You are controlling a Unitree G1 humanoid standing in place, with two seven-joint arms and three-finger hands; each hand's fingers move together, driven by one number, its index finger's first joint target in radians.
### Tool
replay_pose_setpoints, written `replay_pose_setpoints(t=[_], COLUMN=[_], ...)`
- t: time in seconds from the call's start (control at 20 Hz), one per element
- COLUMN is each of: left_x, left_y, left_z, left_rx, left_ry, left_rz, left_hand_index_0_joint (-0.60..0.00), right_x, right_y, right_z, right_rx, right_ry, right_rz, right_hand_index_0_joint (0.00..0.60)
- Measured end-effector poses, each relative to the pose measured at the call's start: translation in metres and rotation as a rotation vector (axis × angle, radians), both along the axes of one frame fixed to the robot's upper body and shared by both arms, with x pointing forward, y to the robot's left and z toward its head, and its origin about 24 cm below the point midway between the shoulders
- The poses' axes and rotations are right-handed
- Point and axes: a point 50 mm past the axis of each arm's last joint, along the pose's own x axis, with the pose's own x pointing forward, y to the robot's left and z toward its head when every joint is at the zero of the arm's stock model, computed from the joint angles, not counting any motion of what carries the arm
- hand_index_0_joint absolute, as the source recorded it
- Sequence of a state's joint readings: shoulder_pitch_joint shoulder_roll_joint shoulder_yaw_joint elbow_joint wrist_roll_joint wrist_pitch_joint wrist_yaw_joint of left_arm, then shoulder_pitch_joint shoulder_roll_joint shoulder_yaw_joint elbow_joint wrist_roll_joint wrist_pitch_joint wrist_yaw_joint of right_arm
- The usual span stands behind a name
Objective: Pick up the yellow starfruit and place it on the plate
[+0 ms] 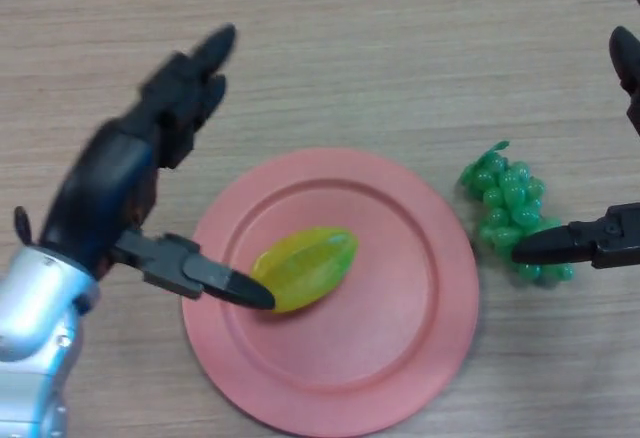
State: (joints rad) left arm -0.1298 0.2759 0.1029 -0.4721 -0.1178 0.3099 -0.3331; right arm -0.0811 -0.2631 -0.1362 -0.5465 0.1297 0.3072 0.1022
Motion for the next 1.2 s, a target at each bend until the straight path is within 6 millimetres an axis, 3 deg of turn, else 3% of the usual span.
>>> replay_pose_setpoints(t=[0.15,0.4,0.5,0.85,1.2], left_x=[-0.001,-0.012,-0.015,-0.019,-0.022], left_y=[0.011,0.034,0.040,0.042,0.049], left_z=[0.010,0.003,-0.001,-0.007,0.000], left_rx=[-0.086,-0.137,-0.051,-0.075,-0.070], left_ry=[-0.030,-0.072,-0.098,-0.079,-0.111], left_rz=[0.052,0.210,0.272,0.281,0.308], left_hand_index_0_joint=[0.000,0.000,0.000,0.000,0.000], right_x=[0.002,-0.001,-0.002,-0.005,-0.015], right_y=[-0.003,-0.006,-0.006,-0.003,0.001], right_z=[-0.003,-0.010,-0.011,-0.008,-0.002], right_rx=[0.011,0.010,0.007,-0.005,-0.085], right_ry=[0.018,0.036,0.035,0.022,-0.002], right_rz=[-0.002,-0.012,-0.015,0.008,0.042], right_hand_index_0_joint=[0.000,0.000,0.000,0.000,0.000])
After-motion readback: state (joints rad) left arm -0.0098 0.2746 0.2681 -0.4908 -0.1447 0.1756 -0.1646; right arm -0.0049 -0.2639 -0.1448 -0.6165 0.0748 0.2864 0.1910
